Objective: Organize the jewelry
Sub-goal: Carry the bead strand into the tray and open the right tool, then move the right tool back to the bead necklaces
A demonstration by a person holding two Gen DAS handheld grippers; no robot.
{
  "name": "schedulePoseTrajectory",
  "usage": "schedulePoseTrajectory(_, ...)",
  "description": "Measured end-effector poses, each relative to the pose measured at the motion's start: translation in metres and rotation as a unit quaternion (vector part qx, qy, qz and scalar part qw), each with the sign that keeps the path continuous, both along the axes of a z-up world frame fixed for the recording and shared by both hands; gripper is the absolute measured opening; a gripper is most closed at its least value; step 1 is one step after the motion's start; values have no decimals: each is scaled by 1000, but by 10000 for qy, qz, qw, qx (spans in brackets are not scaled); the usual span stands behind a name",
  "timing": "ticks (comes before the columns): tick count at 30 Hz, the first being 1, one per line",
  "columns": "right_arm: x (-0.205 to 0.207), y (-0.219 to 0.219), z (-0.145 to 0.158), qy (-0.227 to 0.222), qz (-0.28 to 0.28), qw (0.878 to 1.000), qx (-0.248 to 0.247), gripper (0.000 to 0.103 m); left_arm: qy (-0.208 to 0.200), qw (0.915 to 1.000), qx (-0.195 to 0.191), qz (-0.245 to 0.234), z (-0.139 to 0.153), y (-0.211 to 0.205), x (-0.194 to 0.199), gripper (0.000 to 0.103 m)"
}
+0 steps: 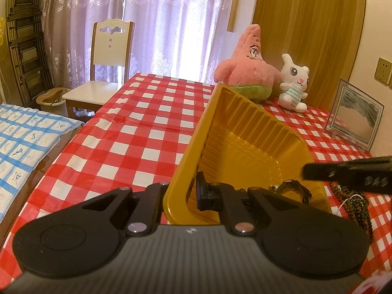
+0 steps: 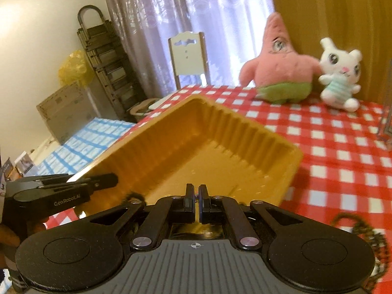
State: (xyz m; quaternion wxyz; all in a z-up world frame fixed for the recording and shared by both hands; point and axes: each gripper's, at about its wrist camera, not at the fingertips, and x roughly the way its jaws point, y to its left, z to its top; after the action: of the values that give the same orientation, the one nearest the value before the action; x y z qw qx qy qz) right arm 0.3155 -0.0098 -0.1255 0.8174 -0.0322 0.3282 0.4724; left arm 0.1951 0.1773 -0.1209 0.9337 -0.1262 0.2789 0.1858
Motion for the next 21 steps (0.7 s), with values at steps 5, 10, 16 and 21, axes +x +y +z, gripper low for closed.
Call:
schedulePoseTrajectory(5,1,21,-14,88,28,9998,-148,3,6,10000,4,-3,0,-1,1,8)
schedulePoseTrajectory(10,0,31,-15,185,-122,9996,-160,3,2,10000,-1,-4,0,0,0,8)
schedulePoseTrajectory(16,-6,20,-5,248,-173,9995,11,7,-4,10000,-7,-7,0,0,0,8)
schedulePoseTrajectory(21,-15,-11,0,374,-413,9984,125,17,-21,10000,1,-30,1,0,0,8)
